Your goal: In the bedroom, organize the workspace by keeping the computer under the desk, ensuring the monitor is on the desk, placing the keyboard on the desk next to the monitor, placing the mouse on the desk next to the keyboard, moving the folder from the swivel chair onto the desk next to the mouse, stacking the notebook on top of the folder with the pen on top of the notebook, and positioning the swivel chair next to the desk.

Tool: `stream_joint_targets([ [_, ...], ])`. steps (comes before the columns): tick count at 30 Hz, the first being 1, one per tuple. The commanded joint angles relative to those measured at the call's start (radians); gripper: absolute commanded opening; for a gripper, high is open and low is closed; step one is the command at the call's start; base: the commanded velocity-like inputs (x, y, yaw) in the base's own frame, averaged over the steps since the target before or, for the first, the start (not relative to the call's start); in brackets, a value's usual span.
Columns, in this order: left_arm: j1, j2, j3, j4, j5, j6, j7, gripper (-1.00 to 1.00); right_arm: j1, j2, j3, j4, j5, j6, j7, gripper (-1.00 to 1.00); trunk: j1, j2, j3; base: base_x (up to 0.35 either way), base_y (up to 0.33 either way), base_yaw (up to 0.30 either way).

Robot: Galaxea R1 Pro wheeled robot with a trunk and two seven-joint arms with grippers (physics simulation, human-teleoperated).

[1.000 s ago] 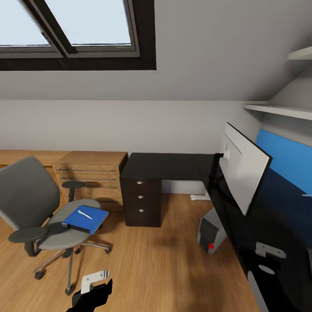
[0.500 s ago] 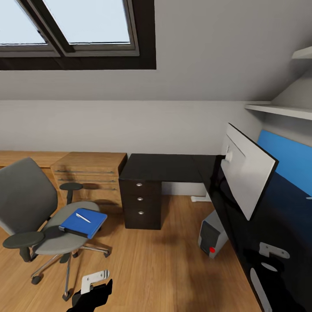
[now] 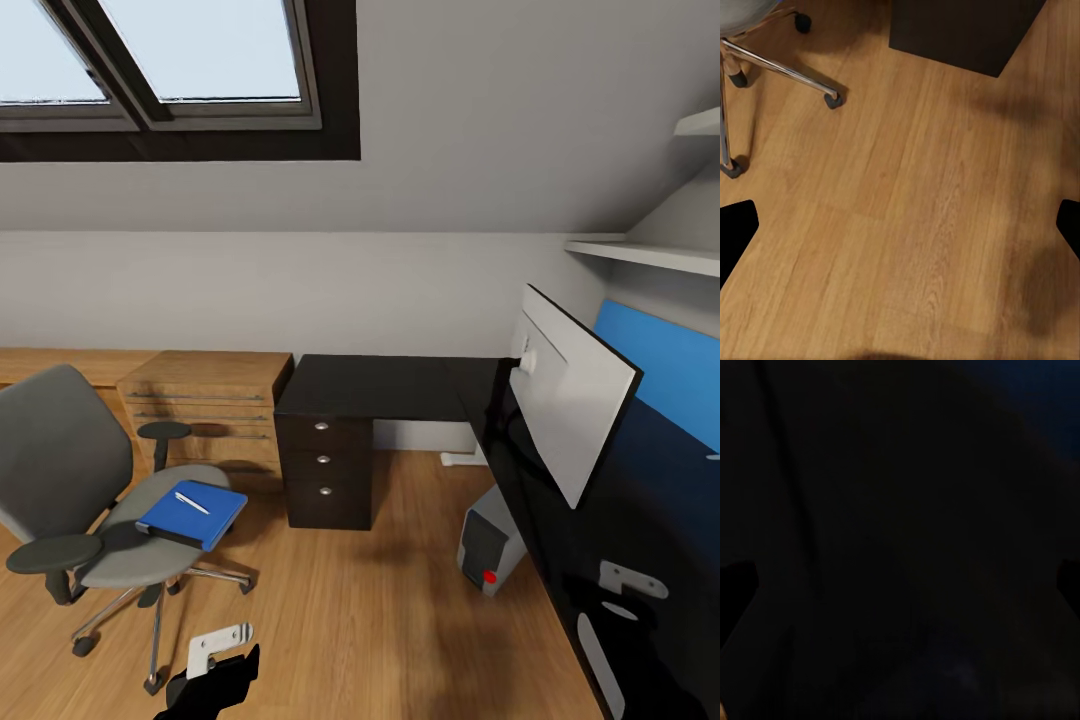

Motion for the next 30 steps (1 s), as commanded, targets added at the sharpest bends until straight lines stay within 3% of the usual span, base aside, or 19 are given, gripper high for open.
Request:
stream_joint_targets([
  [1,0.0,0.0,0.0,-0.002,0.009,0.004,0.005,1.0,-0.003,-0.001,0.001,0.005,-0.012,0.003,-0.006,1.0,0.0,-0.001,-0.001,0.0,0.0,0.0],
  [12,0.0,-0.002,0.0,-0.002,0.009,0.004,0.005,1.0,-0.018,-0.006,-0.003,0.031,-0.093,0.011,-0.006,1.0,0.0,-0.001,-0.001,0.0,0.0,0.0],
  [30,0.0,-0.002,0.0,-0.002,0.009,0.004,0.005,1.0,-0.018,-0.009,-0.008,0.031,-0.097,0.032,-0.008,1.0,0.0,-0.001,-0.001,-0.035,-0.039,0.0],
])
